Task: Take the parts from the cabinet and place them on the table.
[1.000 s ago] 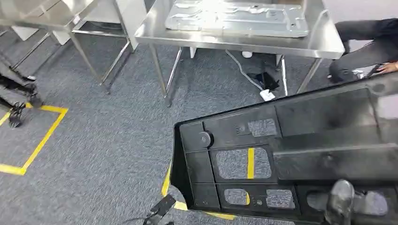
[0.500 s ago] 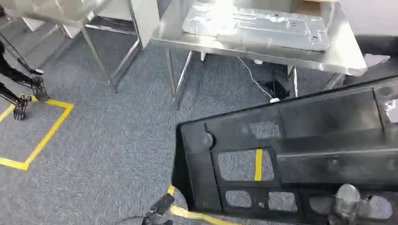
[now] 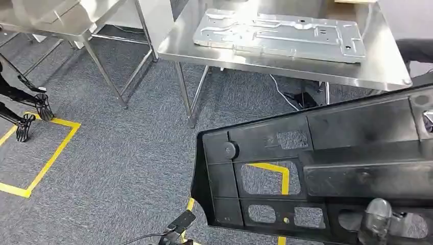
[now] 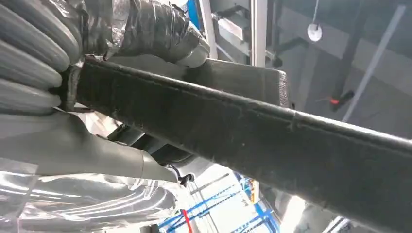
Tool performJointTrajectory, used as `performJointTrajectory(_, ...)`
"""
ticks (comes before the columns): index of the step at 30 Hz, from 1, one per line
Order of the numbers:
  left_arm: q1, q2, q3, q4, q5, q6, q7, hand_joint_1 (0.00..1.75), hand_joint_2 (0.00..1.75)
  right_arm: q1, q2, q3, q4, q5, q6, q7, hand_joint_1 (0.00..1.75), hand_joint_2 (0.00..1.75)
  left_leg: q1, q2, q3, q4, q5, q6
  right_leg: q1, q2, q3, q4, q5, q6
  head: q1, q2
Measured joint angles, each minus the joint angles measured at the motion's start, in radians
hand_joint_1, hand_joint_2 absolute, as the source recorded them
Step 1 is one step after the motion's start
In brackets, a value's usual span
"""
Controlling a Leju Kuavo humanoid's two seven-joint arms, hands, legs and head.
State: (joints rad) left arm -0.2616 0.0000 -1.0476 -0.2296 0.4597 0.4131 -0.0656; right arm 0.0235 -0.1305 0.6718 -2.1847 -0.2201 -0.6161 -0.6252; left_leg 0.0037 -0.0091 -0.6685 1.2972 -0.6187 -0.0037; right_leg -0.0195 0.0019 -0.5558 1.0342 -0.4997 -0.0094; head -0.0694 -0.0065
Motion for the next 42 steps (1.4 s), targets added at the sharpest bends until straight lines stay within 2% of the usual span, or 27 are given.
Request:
performJointTrajectory(2,0.003,0.0,0.0,0.0,0.0,-0.001,0.001,0.0,1.75,0.0,0.0,0.0,0.0,0.002,-0.002,0.006,1.64,1.75,0.0,0.001,-0.053,-0.011,-0.061,-0.001,-0.001,0.008,0.037,0.0,-0.029,0.002,0.0,0.0)
performJointTrajectory(3,0.003,0.0,0.0,0.0,0.0,-0.001,0.001,0.0,1.75,0.0,0.0,0.0,0.0,0.002,-0.002,0.01,1.64,1.75,0.0,0.001,-0.06,-0.051,-0.051,0.0,-0.001,0.012,0.059,0.0,-0.045,0.003,0.0,0.0)
performJointTrajectory(4,0.003,0.001,0.0,0.0,-0.001,-0.001,0.001,0.0,1.75,0.0,0.0,0.0,0.0,0.001,-0.002,0.012,1.64,1.75,-0.001,0.001,-0.058,-0.112,-0.005,0.003,-0.002,0.013,0.08,-0.001,-0.061,0.004,0.0,0.0)
performJointTrajectory(5,0.005,0.003,0.0,0.0,-0.002,-0.001,0.002,0.0,1.75,0.0,0.0,0.0,0.0,0.0,-0.002,0.015,1.64,1.75,-0.003,0.0,-0.052,-0.188,0.093,0.009,-0.003,0.015,0.096,-0.003,-0.078,0.008,0.0,0.0)
performJointTrajectory(6,0.012,0.004,0.0,0.0,-0.003,-0.001,0.003,0.0,1.75,-0.002,0.0,0.0,0.001,-0.003,-0.001,0.017,1.64,1.75,-0.007,-0.006,-0.049,-0.23,0.236,0.013,-0.004,0.019,0.112,-0.003,-0.091,0.012,0.003,0.0)
performJointTrajectory(8,0.012,0.006,0.0,0.0,-0.003,-0.002,0.004,0.0,1.75,-0.002,0.0,0.0,0.002,-0.008,-0.001,0.021,1.64,1.75,-0.017,-0.004,-0.027,-0.234,0.225,0.023,-0.003,0.031,0.126,-0.026,-0.11,0.029,0.002,0.0)
performJointTrajectory(10,0.009,0.005,0.0,0.0,-0.004,-0.003,0.003,0.0,1.75,-0.002,0.0,0.0,0.003,-0.01,-0.001,0.021,1.64,1.75,-0.016,0.002,-0.001,-0.258,0.214,0.036,-0.001,0.034,0.128,0.013,-0.062,0.041,0.003,0.0)
performJointTrajectory(12,0.005,0.004,0.0,0.0,-0.007,-0.004,0.003,0.0,1.75,-0.004,0.0,0.0,0.003,-0.011,-0.001,0.021,1.64,1.75,-0.012,0.006,0.041,-0.282,0.201,0.049,-0.001,0.016,0.062,0.138,-0.017,0.044,0.007,0.0)
performJointTrajectory(13,0.005,0.004,0.0,0.0,-0.008,-0.005,0.004,0.0,1.75,-0.004,-0.001,0.0,0.003,-0.013,-0.001,0.021,1.64,1.75,-0.013,0.009,0.057,-0.286,0.189,0.054,-0.001,0.012,0.015,0.199,-0.021,0.045,0.007,0.0)
performJointTrajectory(15,0.005,0.004,0.0,0.0,-0.009,-0.006,0.005,0.0,1.75,-0.003,-0.002,0.0,0.003,-0.017,-0.001,0.021,1.64,1.75,-0.014,0.018,0.088,-0.288,0.162,0.056,0.006,0.011,-0.067,0.265,-0.107,0.042,0.008,0.0)
performJointTrajectory(17,0.005,0.004,0.0,0.0,-0.01,-0.008,0.005,0.0,1.75,-0.002,-0.002,0.0,0.003,-0.017,-0.001,0.021,1.64,1.75,-0.016,0.028,0.13,-0.288,0.129,0.058,0.008,0.011,-0.118,0.25,-0.205,0.044,0.008,0.0)
performJointTrajectory(18,0.005,0.003,0.0,0.0,-0.01,-0.008,0.005,0.0,1.75,-0.002,-0.002,0.0,0.003,-0.017,-0.001,0.021,1.64,1.75,-0.016,0.036,0.153,-0.289,0.112,0.058,0.01,0.008,-0.128,0.213,-0.204,0.043,0.008,0.0)
performJointTrajectory(19,0.005,0.002,0.0,0.0,-0.01,-0.008,0.005,0.0,1.75,-0.002,-0.002,0.0,0.003,-0.017,-0.001,0.021,1.64,1.75,-0.017,0.044,0.178,-0.289,0.093,0.056,0.011,0.001,-0.128,0.155,-0.16,0.037,0.009,0.0)
performJointTrajectory(20,0.005,0.002,0.0,0.0,-0.01,-0.008,0.005,0.0,1.75,-0.002,-0.002,0.0,0.003,-0.018,-0.001,0.021,1.64,1.75,-0.018,0.055,0.194,-0.289,0.074,0.054,0.012,-0.017,-0.122,0.089,-0.078,0.032,0.008,0.0)
performJointTrajectory(21,0.006,0.002,0.0,0.0,-0.01,-0.009,0.005,0.0,1.75,-0.001,-0.002,0.0,0.004,-0.018,-0.001,0.021,1.64,1.75,-0.02,0.064,0.212,-0.29,0.057,0.052,0.015,-0.057,-0.117,0.05,0.053,0.021,0.008,0.0)
performJointTrajectory(22,0.006,0.002,0.0,0.0,-0.01,-0.009,0.005,0.0,1.75,-0.002,-0.002,0.0,0.006,-0.018,-0.001,0.02,1.64,1.75,-0.028,0.069,0.236,-0.282,0.031,0.048,0.016,-0.086,-0.114,0.037,0.077,0.021,0.007,0.0)
performJointTrajectory(24,0.001,0.003,0.0,0.0,-0.01,-0.009,0.006,0.0,1.75,-0.001,-0.003,0.0,0.004,-0.02,0.0,0.021,1.64,1.75,-0.025,0.091,0.274,-0.284,0.022,0.032,0.013,-0.045,-0.086,0.036,0.061,0.014,0.006,0.0)
performJointTrajectory(26,-0.008,-0.002,0.0,-0.001,-0.01,-0.01,0.009,0.0,1.75,-0.003,-0.002,0.0,0.002,-0.02,0.0,0.021,1.64,1.75,-0.017,0.084,0.243,-0.21,0.049,0.022,0.011,-0.016,-0.061,0.032,0.055,0.003,0.002,0.0)
performJointTrajectory(28,-0.015,-0.004,0.0,-0.002,-0.01,-0.01,0.011,0.0,1.75,-0.004,-0.002,0.0,0.001,-0.02,0.0,0.021,1.64,1.75,-0.011,0.029,0.166,-0.093,0.052,0.009,0.01,0.001,-0.05,0.028,0.04,-0.015,0.004,0.0)
performJointTrajectory(31,-0.006,-0.004,0.0,-0.002,-0.01,-0.011,0.014,0.0,1.75,-0.003,-0.002,0.0,0.001,-0.02,0.0,0.021,1.64,1.75,0.0,0.019,0.04,0.024,-0.069,-0.008,0.004,0.046,-0.031,0.025,0.021,-0.014,0.005,0.0)
performJointTrajectory(32,-0.003,-0.004,0.0,-0.002,-0.01,-0.012,0.014,0.0,1.75,-0.003,-0.002,0.0,0.001,-0.02,0.0,0.021,1.64,1.75,0.003,0.019,0.017,0.017,-0.077,-0.01,0.002,0.063,-0.022,0.025,0.012,-0.011,0.005,0.0)
performJointTrajectory(34,-0.003,-0.004,0.0,-0.002,-0.01,-0.013,0.015,0.0,1.75,-0.003,-0.002,0.0,0.001,-0.02,0.0,0.021,1.64,1.75,0.005,0.017,0.019,-0.085,-0.009,-0.009,-0.001,0.085,0.002,0.025,-0.005,-0.007,0.005,0.0)
performJointTrajectory(36,-0.005,-0.002,0.0,-0.002,-0.01,-0.014,0.019,0.0,1.75,-0.002,-0.002,0.0,0.001,-0.02,0.0,0.02,1.64,1.75,-0.001,0.009,0.04,-0.235,0.152,0.011,-0.004,0.095,0.011,0.019,-0.023,-0.002,0.003,0.0)
performJointTrajectory(38,-0.004,0.0,0.0,-0.002,-0.011,-0.016,0.021,0.0,1.75,0.0,-0.002,0.0,0.003,-0.02,-0.002,0.019,1.64,1.75,-0.014,-0.005,0.041,-0.239,0.112,0.019,-0.006,0.108,0.035,0.015,-0.041,0.019,0.001,0.0)
performJointTrajectory(39,-0.004,0.0,-0.001,-0.002,-0.012,-0.017,0.022,0.0,1.75,0.003,-0.002,0.0,0.003,-0.02,-0.002,0.02,1.64,1.75,-0.017,-0.006,0.056,-0.251,0.123,0.025,-0.006,0.108,0.049,0.009,-0.036,0.028,0.002,0.0)
performJointTrajectory(41,-0.008,-0.002,0.0,-0.003,-0.014,-0.017,0.021,0.0,1.75,0.002,-0.002,0.0,0.001,-0.019,-0.002,0.018,1.64,1.75,-0.012,-0.008,0.1,-0.285,0.145,0.045,0.002,0.096,0.061,0.032,-0.016,0.035,0.003,0.0)
performJointTrajectory(42,-0.008,-0.001,0.0,-0.003,-0.014,-0.017,0.021,0.0,1.75,0.002,-0.003,0.0,0.002,-0.019,-0.003,0.018,1.64,1.75,-0.011,-0.004,0.117,-0.296,0.151,0.047,0.001,0.061,0.059,0.049,-0.028,0.036,0.003,0.0)
